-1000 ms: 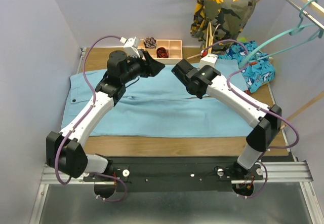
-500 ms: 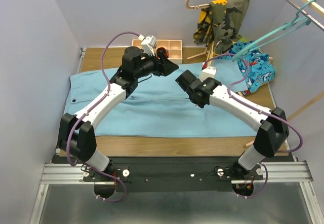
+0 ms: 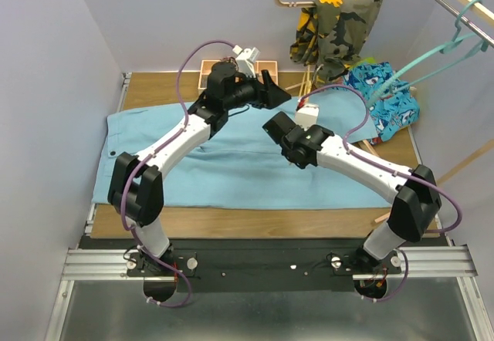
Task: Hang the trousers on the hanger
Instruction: Place the hanger at the clothesline.
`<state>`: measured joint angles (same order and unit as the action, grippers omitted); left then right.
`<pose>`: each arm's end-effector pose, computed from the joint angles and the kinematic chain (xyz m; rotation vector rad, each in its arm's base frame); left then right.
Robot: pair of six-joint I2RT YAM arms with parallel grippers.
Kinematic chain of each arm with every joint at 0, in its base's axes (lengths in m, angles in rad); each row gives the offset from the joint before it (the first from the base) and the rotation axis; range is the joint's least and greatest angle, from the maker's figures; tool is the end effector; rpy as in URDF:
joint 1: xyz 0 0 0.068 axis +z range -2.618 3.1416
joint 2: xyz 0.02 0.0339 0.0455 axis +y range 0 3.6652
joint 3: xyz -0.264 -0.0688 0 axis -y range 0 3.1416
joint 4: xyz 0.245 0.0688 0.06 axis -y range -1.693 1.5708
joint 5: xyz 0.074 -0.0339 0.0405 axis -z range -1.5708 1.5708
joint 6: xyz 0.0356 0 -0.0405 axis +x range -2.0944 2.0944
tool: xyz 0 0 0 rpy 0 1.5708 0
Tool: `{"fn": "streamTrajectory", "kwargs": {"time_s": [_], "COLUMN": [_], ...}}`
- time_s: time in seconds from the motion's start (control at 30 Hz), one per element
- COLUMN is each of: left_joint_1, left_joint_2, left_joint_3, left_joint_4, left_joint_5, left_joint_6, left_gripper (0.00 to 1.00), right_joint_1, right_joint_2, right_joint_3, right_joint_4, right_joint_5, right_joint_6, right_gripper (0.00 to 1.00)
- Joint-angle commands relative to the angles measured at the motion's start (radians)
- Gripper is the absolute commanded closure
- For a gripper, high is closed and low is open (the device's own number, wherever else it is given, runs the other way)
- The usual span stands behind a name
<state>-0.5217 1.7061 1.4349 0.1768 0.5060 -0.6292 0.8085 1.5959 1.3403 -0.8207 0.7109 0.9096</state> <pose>0.3489 -0.2205 0.3574 0.3214 1.7939 -1.2631 0.2425 0.2203 0.2846 0.3306 2.2800 -0.1177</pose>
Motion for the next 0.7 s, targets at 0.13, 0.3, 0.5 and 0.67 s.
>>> {"fn": "streamTrajectory", "kwargs": {"time_s": [0.13,0.3,0.5,0.67], "left_joint_1": [-0.077,-0.089,-0.11,-0.116], "left_joint_2": [0.109,0.17,0.21,0.227], "left_joint_3": [0.116,0.18,0.203,0.184], "left_joint_4": [-0.046,-0.151,-0.163,-0.171], "left_joint_5": [0.031,-0.004,0.026,0.025], "left_joint_6": [0.003,0.058,0.066,0.079], "left_gripper": [0.23,0.2,0.2,0.2], "right_joint_1": [0.023,0.029,0.041,0.064], "right_joint_2": [0.05,0.05,0.029,-0.01], "right_joint_3": [0.037,0.051,0.048,0.039], "right_joint_4": [0.046,0.046,0.046,0.046], "right_joint_5": [0.005,0.018,0.038,0.071], "right_joint_6": [-0.055,-0.061,-0.061,-0.064], "right_gripper": [0.99,0.99,0.99,0.99]}}
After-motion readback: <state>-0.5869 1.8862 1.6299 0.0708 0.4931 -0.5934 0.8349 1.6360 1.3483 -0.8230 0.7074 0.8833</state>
